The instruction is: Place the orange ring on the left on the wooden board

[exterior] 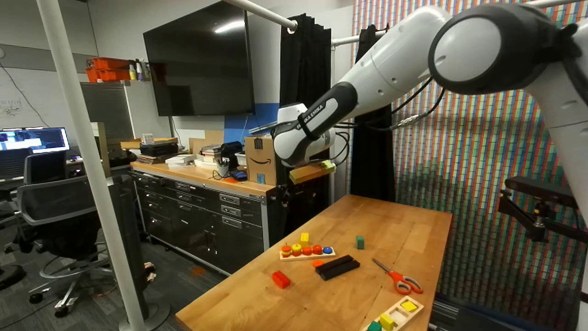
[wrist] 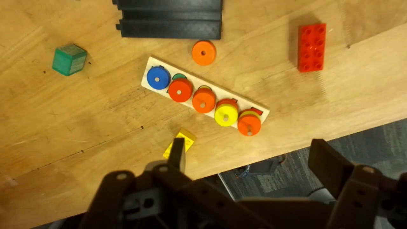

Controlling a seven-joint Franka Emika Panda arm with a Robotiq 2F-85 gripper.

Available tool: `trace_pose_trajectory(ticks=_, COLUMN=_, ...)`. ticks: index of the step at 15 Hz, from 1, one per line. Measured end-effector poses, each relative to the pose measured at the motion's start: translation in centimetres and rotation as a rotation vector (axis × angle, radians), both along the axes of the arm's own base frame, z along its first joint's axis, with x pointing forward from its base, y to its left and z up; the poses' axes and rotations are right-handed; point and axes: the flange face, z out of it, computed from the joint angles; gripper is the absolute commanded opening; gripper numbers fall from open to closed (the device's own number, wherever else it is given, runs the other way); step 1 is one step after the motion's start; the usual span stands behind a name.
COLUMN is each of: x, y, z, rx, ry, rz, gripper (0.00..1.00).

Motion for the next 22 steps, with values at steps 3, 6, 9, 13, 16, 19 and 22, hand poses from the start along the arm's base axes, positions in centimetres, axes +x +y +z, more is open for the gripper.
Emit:
trace_pose_trajectory(ticks=3, x=-3.9, y=3.2, z=3.6, rx=0.015, ry=0.048, rz=0.061, gripper=1.0)
trace_pose_trajectory(ticks=6, x=-8.4, y=5.5, z=6.9, rx=0.029, ry=0.09, rz=0.127, gripper=1.0)
trace_pose_trajectory(ticks=9, x=-13.4, y=6.3, z=9.9, rx=0.034, ry=0.125, rz=0.179, gripper=1.0)
trace_pose_trajectory(ticks=13, x=-20.5, y=5.4, z=12.9, rx=0.049, ry=0.189, rz=0.241, gripper=1.0)
trace_pose_trajectory(ticks=16, x=-24.2, y=4.1, z=14.3, rx=0.083, ry=0.211, rz=0.32, gripper=1.0)
trace_pose_trajectory(ticks=19, x=-25.9, y=3.2, z=15.3, rx=0.149, ry=0.199, rz=0.429, gripper=1.0)
trace_pose_trajectory(ticks=22, x=-26.7, y=3.1, z=16.4, rx=0.197, ry=0.18, rz=0.528, gripper=1.0)
